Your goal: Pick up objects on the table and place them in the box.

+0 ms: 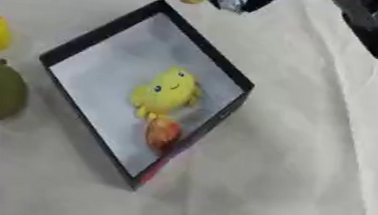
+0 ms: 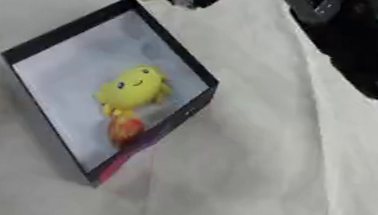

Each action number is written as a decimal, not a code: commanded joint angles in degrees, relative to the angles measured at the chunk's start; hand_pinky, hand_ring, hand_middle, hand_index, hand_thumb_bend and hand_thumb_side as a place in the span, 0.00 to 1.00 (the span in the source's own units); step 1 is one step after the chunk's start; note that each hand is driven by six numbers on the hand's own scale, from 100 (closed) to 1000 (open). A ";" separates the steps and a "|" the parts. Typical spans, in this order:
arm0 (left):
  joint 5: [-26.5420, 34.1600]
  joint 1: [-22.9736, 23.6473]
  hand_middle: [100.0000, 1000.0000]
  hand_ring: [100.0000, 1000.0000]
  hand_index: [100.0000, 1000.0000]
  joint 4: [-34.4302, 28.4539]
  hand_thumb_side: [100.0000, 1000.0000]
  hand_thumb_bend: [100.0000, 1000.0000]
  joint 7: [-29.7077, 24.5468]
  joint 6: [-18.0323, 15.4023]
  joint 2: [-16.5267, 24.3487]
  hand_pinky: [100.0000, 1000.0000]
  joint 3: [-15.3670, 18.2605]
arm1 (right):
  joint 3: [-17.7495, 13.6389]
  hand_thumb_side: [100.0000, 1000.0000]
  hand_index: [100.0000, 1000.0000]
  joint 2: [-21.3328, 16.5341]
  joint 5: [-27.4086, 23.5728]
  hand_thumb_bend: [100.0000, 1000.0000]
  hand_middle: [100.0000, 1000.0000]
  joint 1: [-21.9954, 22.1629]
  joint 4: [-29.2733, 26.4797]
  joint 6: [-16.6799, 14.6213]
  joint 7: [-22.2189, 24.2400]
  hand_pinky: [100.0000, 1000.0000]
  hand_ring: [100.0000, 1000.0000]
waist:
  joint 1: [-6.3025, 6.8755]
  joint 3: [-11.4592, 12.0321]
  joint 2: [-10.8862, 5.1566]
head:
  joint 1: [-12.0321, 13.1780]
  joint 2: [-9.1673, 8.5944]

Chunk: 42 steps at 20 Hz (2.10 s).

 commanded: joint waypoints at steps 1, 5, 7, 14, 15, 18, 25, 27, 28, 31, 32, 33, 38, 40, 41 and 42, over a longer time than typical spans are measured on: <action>0.22 -0.13 0.71 0.69 0.80 -0.80 0.93 0.04 -0.04 -0.11 1.54 0.88 0.28 | 2.04 0.40 0.55 -0.08 -1.45 0.07 0.39 -2.25 -5.36 1.19 3.39 0.71 0.55 | 0.24 -0.16 -2.58 | 0.42 -0.14; 0.34 -0.05 0.71 0.69 0.80 -0.90 0.93 0.04 0.03 -0.26 1.68 0.88 0.32 | 4.23 0.39 0.55 3.56 -1.17 0.00 0.39 -3.46 -5.83 3.86 6.26 0.70 0.54 | 0.50 -0.30 -2.91 | 0.61 -0.14; 0.36 0.03 0.71 0.69 0.80 -0.94 0.93 0.04 0.11 -0.30 1.69 0.88 0.38 | 5.50 0.39 0.55 5.40 -0.80 0.00 0.39 -3.61 -4.86 4.87 7.44 0.70 0.54 | 0.45 -0.38 -3.00 | 0.67 -0.14; 0.27 0.00 0.71 0.69 0.80 -0.98 0.93 0.04 0.16 -0.23 1.73 0.88 0.39 | 7.14 0.40 0.56 9.29 1.78 0.01 0.40 -2.49 -0.25 5.18 9.58 0.70 0.54 | 0.10 -0.43 -2.83 | 1.00 -0.14; 0.26 -0.02 0.71 0.69 0.80 -0.98 0.93 0.04 0.14 -0.22 1.71 0.88 0.38 | 7.15 0.40 0.56 9.66 2.52 0.01 0.40 -2.21 0.70 4.79 9.44 0.70 0.54 | 0.07 -0.39 -2.78 | 1.03 -0.14; 0.20 -0.04 0.71 0.69 0.80 -0.98 0.93 0.04 0.13 -0.18 1.65 0.88 0.39 | 7.24 0.42 0.57 10.53 4.28 0.03 0.41 -1.23 3.17 3.53 9.06 0.71 0.55 | -0.06 -0.30 -2.58 | 1.09 -0.14; 0.10 -0.32 0.71 0.68 0.80 -1.02 0.93 0.04 0.14 -0.07 1.50 0.88 0.38 | 7.41 0.44 0.67 13.33 8.19 0.11 0.50 1.54 8.94 0.09 9.64 0.73 0.63 | -0.30 -0.12 -1.98 | 0.99 -0.14; 0.09 -0.37 0.71 0.68 0.80 -1.01 0.93 0.04 0.12 -0.03 1.45 0.88 0.38 | 7.46 0.45 0.75 13.59 8.26 0.18 0.59 1.91 9.51 -0.71 10.21 0.76 0.71 | -0.33 -0.12 -1.90 | 0.98 -0.14; 0.09 -0.39 0.71 0.68 0.80 -1.01 0.93 0.04 0.11 -0.02 1.44 0.89 0.38 | 7.49 0.45 0.76 13.68 8.05 0.19 0.61 2.05 9.69 -1.07 10.68 0.77 0.73 | -0.33 -0.12 -1.88 | 1.00 -0.14; 0.09 -0.43 0.71 0.68 0.80 -1.01 0.93 0.04 0.09 -0.01 1.42 0.89 0.37 | 7.56 0.43 0.86 13.77 7.20 0.26 0.75 2.35 10.06 -2.02 12.72 0.83 0.82 | -0.33 -0.15 -1.89 | 0.95 -0.14; 0.09 -0.43 0.71 0.68 0.80 -1.01 0.93 0.04 0.09 -0.01 1.42 0.89 0.38 | 7.55 0.42 0.88 13.73 6.90 0.28 0.79 2.41 10.16 -2.24 13.66 0.85 0.84 | -0.32 -0.17 -1.91 | 0.95 -0.14; 0.09 -0.41 0.71 0.68 0.80 -1.01 0.93 0.04 0.10 -0.01 1.42 0.89 0.40 | 7.45 0.42 0.89 13.66 6.68 0.29 0.80 2.46 10.18 -2.35 14.54 0.86 0.85 | -0.31 -0.21 -1.94 | 0.98 -0.14; 0.09 -0.31 0.71 0.68 0.80 -0.96 0.93 0.04 0.09 0.00 1.43 0.89 0.40 | 6.70 0.41 0.94 13.31 7.38 0.40 0.83 2.45 9.78 -0.27 16.07 0.92 0.90 | -0.22 -0.46 -2.12 | 1.01 -0.14; 0.10 -0.23 0.71 0.68 0.80 -0.95 0.93 0.04 0.10 -0.02 1.46 0.89 0.43 | 6.41 0.42 0.96 12.98 7.62 0.40 0.83 2.35 8.82 0.58 14.95 0.93 0.91 | -0.15 -0.54 -2.23 | 1.09 -0.14; 0.10 -0.19 0.71 0.68 0.80 -0.95 0.93 0.04 0.09 -0.03 1.48 0.89 0.43 | 6.35 0.42 0.96 12.81 7.55 0.40 0.83 2.34 8.34 0.99 14.32 0.93 0.91 | -0.12 -0.57 -2.27 | 1.11 -0.14; 0.10 -0.15 0.71 0.68 0.80 -0.93 0.93 0.04 0.09 -0.03 1.48 0.89 0.43 | 6.25 0.40 0.96 12.64 7.30 0.40 0.82 2.31 7.84 1.40 13.76 0.94 0.90 | -0.08 -0.61 -2.35 | 1.12 -0.14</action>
